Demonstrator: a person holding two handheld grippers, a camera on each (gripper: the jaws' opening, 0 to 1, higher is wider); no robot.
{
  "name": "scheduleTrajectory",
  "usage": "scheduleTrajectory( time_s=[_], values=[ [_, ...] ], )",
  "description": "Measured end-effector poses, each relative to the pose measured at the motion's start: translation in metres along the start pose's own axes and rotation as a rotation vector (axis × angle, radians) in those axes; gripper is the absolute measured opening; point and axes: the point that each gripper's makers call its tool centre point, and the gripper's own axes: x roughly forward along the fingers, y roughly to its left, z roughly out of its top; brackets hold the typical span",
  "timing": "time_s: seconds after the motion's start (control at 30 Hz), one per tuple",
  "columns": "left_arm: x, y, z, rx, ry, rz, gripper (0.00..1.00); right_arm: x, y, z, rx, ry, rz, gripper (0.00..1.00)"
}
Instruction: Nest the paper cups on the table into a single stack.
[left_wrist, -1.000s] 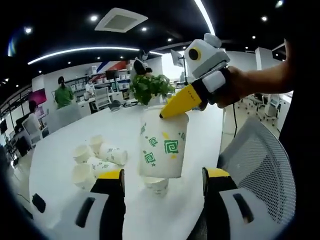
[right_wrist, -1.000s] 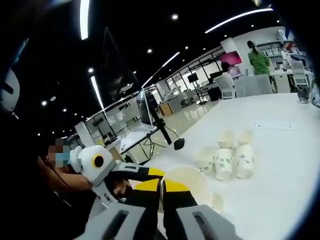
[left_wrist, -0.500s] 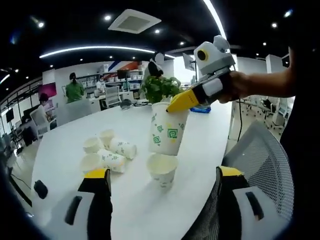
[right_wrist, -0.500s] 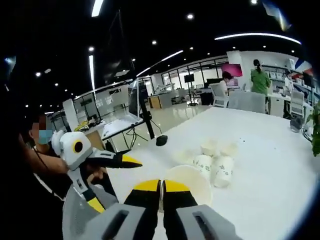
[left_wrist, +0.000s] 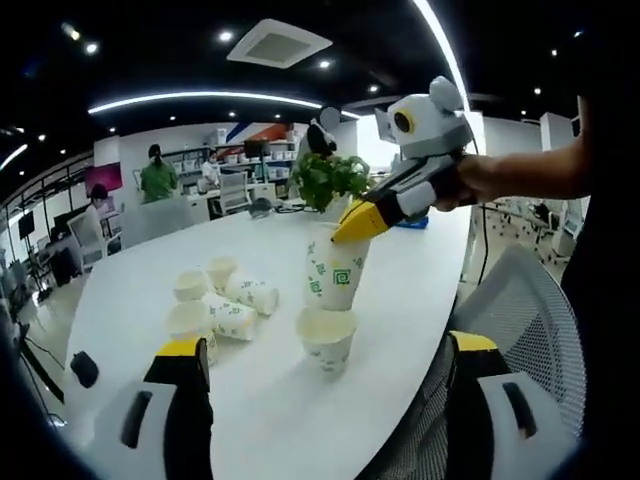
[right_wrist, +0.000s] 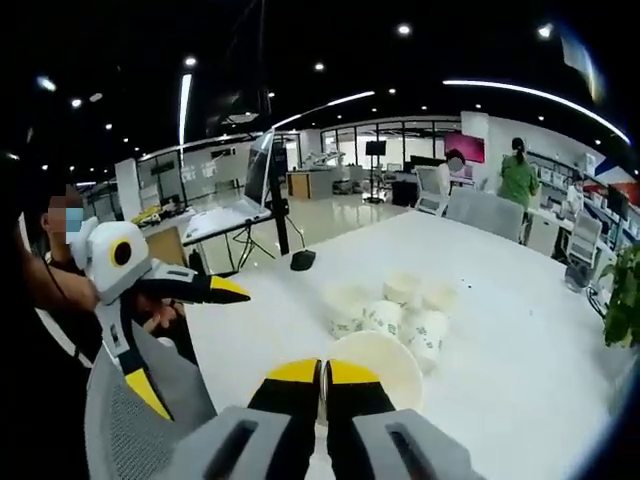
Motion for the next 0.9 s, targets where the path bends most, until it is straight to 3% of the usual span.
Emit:
scheduleTrajectory(
  time_s=[0.3, 0.57, 0.9],
  values=[
    [-0.002, 0.000, 0.001, -0.005, -0.003, 0.007, 0.98, 0.017, 0.007, -0.016, -0.086, 0.065, 0.016, 0.00],
    [-0.005, 0.005, 0.000, -0.018, -0.009, 0.017, 0.98, 0.029, 0.007, -0.027, -0.107, 0.101, 0.020, 0.00],
    [-0.008, 0.005, -0.002, -0.032, -0.008, 0.024, 0.97, 0.044, 0.007, -0.042, -0.060, 0.134, 0.033, 0.00]
  ],
)
